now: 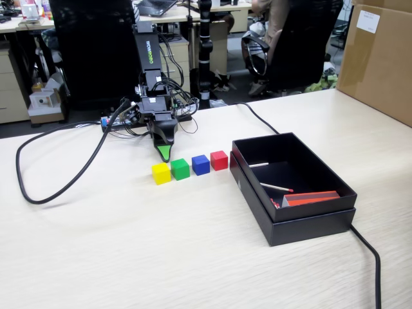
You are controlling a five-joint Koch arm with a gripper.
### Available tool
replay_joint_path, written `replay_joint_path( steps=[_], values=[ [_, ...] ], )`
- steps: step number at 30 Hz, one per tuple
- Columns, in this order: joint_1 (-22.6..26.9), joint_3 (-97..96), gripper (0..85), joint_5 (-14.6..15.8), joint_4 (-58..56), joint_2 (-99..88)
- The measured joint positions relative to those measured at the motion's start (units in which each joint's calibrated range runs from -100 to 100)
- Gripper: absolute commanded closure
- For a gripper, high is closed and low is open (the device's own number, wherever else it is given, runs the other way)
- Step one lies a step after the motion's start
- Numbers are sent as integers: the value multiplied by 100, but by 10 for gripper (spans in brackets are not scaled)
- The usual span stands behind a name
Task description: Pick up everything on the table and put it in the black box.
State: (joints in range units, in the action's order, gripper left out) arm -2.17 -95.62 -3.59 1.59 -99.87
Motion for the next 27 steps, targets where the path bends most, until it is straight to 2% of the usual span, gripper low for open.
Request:
replay_joint_path(
  steps=[27],
  values=[
    [-20, 46, 379, 20, -8, 0]
  ],
)
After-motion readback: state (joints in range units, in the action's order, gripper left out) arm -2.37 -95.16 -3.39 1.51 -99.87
